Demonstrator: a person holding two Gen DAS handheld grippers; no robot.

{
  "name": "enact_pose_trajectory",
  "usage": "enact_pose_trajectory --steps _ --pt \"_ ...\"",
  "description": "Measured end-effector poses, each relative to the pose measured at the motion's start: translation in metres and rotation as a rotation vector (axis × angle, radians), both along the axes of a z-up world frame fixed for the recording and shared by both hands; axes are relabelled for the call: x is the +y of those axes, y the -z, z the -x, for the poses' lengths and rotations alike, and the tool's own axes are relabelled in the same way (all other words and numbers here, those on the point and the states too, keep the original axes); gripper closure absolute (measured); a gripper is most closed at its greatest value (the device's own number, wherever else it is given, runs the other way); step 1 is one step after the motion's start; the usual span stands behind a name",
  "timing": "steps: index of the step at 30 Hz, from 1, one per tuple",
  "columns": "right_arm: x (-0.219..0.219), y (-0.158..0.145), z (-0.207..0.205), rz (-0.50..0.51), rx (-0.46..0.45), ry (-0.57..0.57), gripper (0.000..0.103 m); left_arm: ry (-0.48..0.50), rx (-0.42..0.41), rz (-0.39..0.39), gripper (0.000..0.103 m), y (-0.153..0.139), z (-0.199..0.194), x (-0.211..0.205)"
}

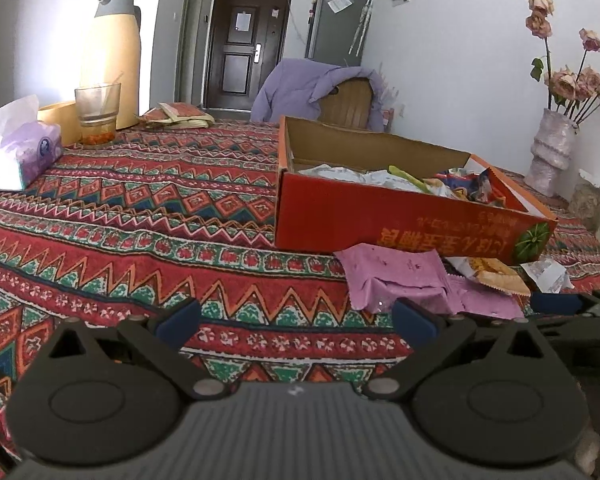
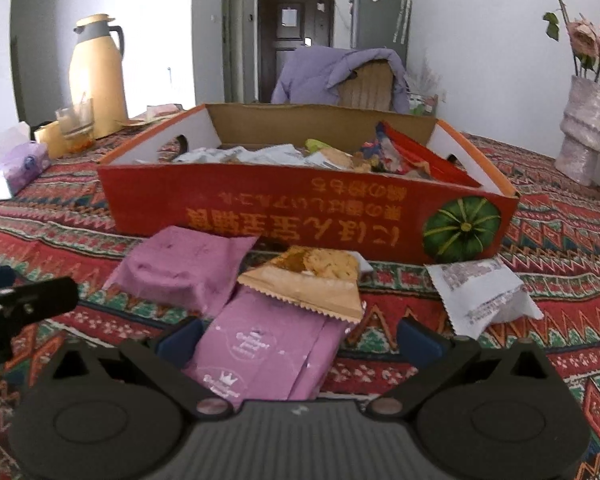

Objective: Organize snacks
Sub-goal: 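Grasp the pink printed packet with the right gripper and lift it, then move the open left gripper toward the other pink packet while the right gripper holds its pink packet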

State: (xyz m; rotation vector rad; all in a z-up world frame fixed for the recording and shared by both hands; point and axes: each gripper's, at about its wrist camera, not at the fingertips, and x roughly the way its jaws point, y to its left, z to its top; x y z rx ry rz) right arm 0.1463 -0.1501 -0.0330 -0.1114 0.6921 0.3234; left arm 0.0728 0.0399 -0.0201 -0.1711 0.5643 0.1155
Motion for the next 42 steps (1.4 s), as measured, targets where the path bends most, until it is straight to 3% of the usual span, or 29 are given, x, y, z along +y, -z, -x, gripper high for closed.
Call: enact_pose_trajectory --steps 3,10,11,20,31,42 --pt "-0.006 0.0 -0.001 -0.019 0.011 0.008 0.005 -0.001 0.001 0.01 0.0 0.001 0.0 0.001" --pt "-0.013 -0.001 0.006 -0.02 0.002 -0.041 0.04 -0.002 0.006 0.026 0.0 0.002 0.0 0.003" --pt "-0.015 -0.001 0.007 -0.021 0.002 -0.052 0.042 -0.001 0.007 0.025 0.0 0.002 0.0 0.003" --pt "-0.043 -0.007 0.028 -0.064 -0.02 -0.086 0.042 -0.007 0.011 0.032 0.0 0.002 -0.001 0.004" --pt "-0.075 -0.04 0.054 -0.116 -0.152 -0.052 0.042 -0.02 0.015 0.021 0.0 0.002 0.0 0.003" --pt "-0.095 -0.045 0.038 -0.112 -0.209 0.026 0.042 -0.025 0.034 -0.007 0.0 0.001 -0.003 -0.001"
